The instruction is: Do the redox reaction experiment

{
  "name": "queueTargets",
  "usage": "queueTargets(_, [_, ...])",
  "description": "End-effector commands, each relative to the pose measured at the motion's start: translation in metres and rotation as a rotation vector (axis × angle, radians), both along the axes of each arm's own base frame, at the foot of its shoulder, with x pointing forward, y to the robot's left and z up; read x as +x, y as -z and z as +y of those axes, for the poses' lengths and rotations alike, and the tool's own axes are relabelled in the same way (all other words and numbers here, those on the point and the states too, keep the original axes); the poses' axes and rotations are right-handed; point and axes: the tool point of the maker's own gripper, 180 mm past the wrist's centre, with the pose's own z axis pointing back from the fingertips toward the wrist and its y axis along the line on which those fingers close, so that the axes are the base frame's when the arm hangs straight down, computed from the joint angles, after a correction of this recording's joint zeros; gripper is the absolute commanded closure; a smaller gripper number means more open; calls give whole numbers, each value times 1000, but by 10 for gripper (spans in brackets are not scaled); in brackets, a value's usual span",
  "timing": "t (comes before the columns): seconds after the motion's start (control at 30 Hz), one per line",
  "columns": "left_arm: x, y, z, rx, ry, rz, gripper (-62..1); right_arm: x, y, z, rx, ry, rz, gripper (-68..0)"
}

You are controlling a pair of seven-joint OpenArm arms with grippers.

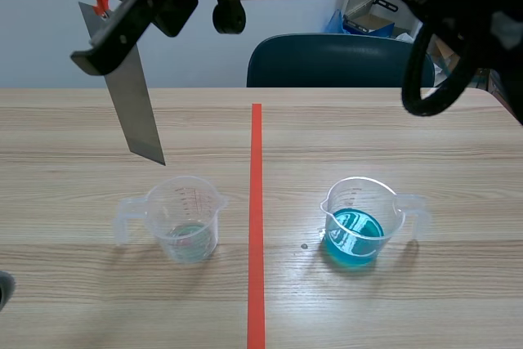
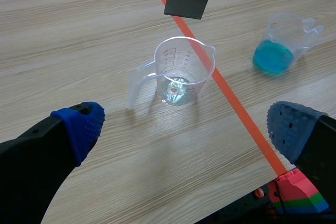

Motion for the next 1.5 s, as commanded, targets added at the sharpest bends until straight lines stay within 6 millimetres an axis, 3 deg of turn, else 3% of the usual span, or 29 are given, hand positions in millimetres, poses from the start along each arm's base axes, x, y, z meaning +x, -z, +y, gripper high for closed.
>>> queueTargets(0.0, [3, -7, -2, -14, 2, -26, -623, 1, -12, 0, 32, 0, -26, -8])
queueTargets(0.27, [3, -7, -2, -14, 2, -26, -623, 4, 2, -14, 14, 24, -2, -8])
queueTargets(0.47, [3, -7, -2, -12, 2, -22, -623, 8, 7, -44, -6, 58, -26, -8])
queueTargets(1.03, [2, -4, -2, -5, 4, -6, -623, -6, 21, -133, -154, 83, -58, -8])
queueTargets(1.47, [2, -4, -2, -5, 4, -6, -623, -19, 26, -172, -265, 39, -64, -8])
